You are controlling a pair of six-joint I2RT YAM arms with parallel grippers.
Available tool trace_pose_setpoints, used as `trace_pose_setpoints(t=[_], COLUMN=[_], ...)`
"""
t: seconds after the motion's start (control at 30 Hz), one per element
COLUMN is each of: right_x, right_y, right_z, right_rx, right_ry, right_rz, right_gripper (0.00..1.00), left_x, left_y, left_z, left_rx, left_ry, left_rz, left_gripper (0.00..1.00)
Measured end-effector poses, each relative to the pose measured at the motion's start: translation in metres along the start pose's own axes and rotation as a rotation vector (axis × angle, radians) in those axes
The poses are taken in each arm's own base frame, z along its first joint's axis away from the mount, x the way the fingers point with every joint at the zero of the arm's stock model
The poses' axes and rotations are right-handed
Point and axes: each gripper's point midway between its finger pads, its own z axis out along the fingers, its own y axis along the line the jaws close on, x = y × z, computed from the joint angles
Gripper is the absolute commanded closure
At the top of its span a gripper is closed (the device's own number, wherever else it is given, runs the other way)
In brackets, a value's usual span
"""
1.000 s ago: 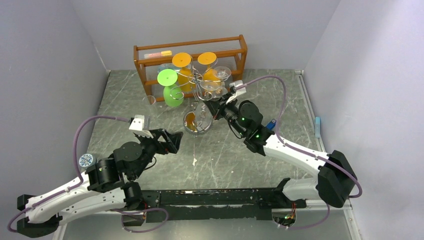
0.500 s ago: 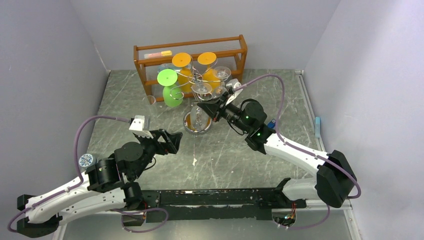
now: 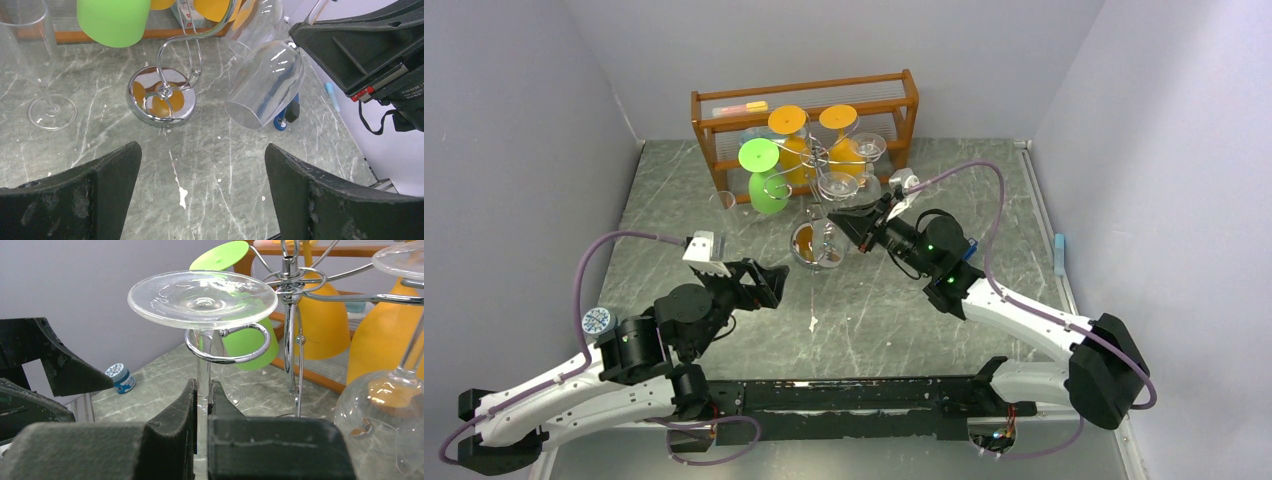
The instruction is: Place the wine glass upside down on the wine glass rack
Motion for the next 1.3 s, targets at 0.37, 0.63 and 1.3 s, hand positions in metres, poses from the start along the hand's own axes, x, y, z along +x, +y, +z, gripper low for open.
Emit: trace_pose_setpoints(t=[0.37, 0.63, 1.3], right_x=[0.005, 0.013, -0.007], right_y=[-0.019, -0.028, -0.020], right_z=[0.000, 0.001, -0.040], right_rx=[0.101, 0.136, 0.145], right_ry=[0.003, 0.022, 0.025], right_rz=[0.015, 0.028, -0.052], right_gripper=[1.00, 0.94, 0.38], left_x=[0.006, 0.002, -0.022], left_y=[0.003, 0.006, 0.026], left_z=[0.004, 0.003, 0.007], left_rx=[-0.033, -0.052, -0.212], left_ry=[0.027, 0.019, -0.042], left_rz=[0.037, 0.049, 0.196], left_gripper=[0.03, 0.03, 0.02])
